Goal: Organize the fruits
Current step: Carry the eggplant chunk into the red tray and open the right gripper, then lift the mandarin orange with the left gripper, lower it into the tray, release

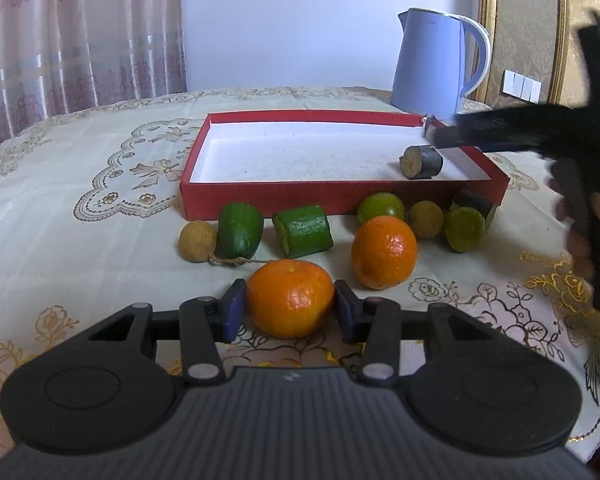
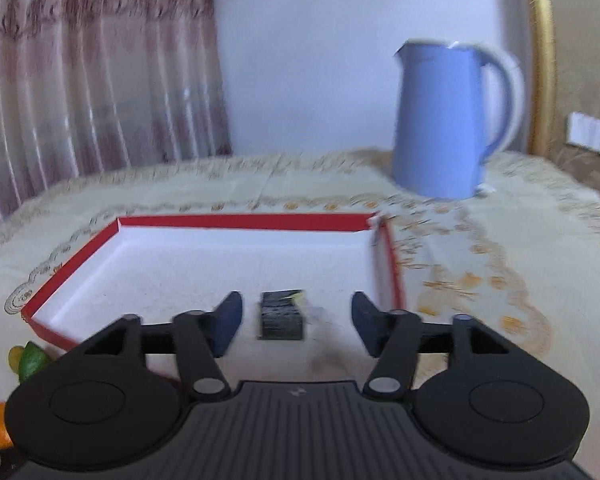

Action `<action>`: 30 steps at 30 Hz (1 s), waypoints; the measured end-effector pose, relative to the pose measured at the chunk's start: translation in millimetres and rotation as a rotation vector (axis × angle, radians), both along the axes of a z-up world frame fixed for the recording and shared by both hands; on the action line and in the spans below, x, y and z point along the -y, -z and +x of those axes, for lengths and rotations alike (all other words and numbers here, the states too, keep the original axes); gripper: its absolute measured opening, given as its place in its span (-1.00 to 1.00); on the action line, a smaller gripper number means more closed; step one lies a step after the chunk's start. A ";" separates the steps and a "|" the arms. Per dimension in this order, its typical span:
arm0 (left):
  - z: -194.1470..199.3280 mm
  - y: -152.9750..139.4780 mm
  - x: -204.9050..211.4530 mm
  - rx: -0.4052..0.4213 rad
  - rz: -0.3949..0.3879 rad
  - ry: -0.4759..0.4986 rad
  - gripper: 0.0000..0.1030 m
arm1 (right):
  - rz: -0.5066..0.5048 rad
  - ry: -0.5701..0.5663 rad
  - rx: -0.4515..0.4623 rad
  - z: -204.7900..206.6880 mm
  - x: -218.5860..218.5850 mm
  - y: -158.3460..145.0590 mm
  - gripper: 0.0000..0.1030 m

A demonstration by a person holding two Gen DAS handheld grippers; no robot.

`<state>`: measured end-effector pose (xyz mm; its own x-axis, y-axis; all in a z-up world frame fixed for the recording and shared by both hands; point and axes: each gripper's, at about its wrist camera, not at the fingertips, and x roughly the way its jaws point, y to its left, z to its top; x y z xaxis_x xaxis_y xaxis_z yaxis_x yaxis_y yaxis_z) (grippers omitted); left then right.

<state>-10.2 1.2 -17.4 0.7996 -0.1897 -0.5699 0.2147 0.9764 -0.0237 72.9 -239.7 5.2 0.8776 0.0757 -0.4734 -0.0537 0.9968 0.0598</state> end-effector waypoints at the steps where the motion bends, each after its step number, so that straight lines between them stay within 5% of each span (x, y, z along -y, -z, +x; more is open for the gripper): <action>1: 0.1 0.2 -0.1 0.000 -0.001 -0.001 -0.18 | -0.001 0.024 0.027 -12.8 4.2 0.6 0.21; 8: -3.8 -3.7 -2.5 0.008 -0.009 -0.004 -0.18 | 0.025 0.149 0.047 -60.1 30.4 14.6 0.24; 11: -4.6 -6.4 -3.0 0.010 -0.011 -0.008 -0.18 | -0.010 0.187 0.046 -70.3 31.8 24.3 0.53; 15: -8.7 -11.2 -0.2 0.021 -0.006 0.002 -0.18 | 0.005 0.199 0.053 -72.5 35.2 24.3 0.67; 25: -2.8 -30.3 6.6 0.039 0.002 0.035 -0.19 | 0.061 0.284 -0.091 -56.6 51.1 38.0 0.83; 30: 8.6 -39.2 7.3 0.055 0.001 0.030 -0.19 | 0.006 0.282 -0.134 -51.5 42.9 41.7 0.92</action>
